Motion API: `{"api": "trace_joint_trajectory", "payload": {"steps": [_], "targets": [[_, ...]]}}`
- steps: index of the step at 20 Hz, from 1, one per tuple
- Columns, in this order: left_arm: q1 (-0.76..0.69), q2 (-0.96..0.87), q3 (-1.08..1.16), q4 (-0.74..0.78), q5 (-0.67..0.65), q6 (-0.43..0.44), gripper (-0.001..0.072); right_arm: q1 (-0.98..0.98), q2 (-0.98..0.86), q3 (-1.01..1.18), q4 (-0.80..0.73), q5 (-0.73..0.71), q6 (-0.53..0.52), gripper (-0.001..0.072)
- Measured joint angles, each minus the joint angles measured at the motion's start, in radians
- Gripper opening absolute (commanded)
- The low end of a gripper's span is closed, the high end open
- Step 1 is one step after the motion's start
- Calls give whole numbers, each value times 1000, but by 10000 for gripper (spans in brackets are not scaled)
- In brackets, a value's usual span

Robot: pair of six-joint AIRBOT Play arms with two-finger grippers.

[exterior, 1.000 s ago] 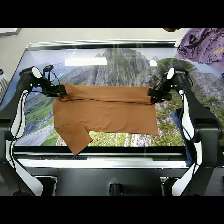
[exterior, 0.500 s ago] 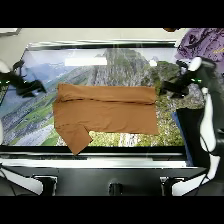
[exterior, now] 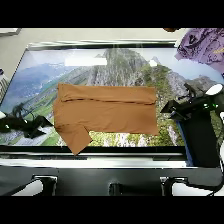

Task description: Fold the clothes and pants, and hang the long-sleeved shirts on hangers.

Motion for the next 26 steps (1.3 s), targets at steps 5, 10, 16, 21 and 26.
{"api": "trace_joint_trajectory", "payload": {"steps": [5, 10, 16, 21, 26], "targets": [[-31, 92, -254, -138, 84, 43, 655, -6, 15, -42, 38, -10, -16, 655], [-97, 104, -325, -218, 157, 58, 615, -8, 18, -50, 50, -10, -23, 654], [-185, 66, -341, -270, 267, 59, 19, -8, 19, -51, 50, -11, -23, 655], [-203, 61, -341, -299, 283, 60, 19, -10, 39, -54, 2, -37, -7, 654], [-206, 62, -341, -304, 286, 59, 19, -15, 38, -141, -38, -66, -8, 586]]}}
